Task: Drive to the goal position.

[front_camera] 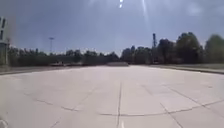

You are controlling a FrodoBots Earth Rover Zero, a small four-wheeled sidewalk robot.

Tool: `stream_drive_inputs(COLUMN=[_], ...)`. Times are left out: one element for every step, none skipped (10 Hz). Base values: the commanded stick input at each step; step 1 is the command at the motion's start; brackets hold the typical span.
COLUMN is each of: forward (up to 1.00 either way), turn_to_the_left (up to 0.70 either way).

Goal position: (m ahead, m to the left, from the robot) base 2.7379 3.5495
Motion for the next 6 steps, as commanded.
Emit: stream_drive_inputs(forward=[0.81,0.84,0.85,0.85,0.85,0.85], turn_to_the_left=[0.0,0.0,0.0,0.0,0.0,0.0])
